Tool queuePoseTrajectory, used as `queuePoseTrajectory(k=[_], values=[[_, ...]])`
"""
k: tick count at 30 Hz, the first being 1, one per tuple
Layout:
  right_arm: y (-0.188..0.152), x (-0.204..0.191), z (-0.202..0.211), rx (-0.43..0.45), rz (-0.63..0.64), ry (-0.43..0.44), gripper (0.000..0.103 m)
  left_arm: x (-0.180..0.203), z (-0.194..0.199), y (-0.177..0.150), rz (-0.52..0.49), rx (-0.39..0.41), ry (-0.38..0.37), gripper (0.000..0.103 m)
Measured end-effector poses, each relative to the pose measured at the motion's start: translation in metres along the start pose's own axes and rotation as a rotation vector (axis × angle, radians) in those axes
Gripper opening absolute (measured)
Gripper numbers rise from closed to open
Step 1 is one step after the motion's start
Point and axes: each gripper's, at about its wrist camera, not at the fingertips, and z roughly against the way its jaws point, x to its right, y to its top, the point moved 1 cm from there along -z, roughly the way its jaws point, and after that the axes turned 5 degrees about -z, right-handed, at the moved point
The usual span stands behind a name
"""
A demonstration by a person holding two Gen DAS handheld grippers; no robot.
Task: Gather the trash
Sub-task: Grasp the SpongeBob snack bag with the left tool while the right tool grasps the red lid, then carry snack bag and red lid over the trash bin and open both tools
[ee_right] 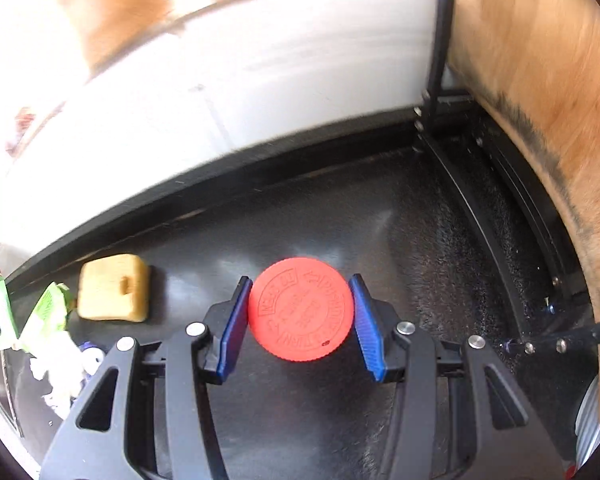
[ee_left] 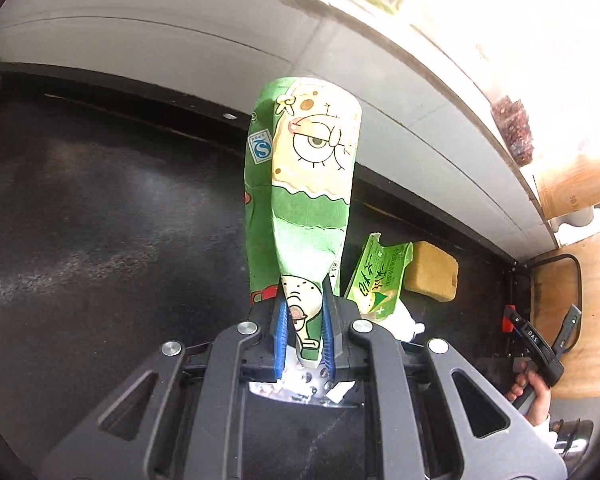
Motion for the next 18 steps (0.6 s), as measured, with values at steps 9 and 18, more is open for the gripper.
queuePoseTrajectory(k=[9,18], values=[[-0.024,-0.173,0.025,-0.015,0.293,0.285,0.049,-0.114,0.131,-0.095,0.224,0.180,0.119,0.013],[-0.225,-0.430,0.075,-0.288,0.887,0.698,0.049,-0.241,0.258,-0.296,0.617,0.295,0.380,0.013]])
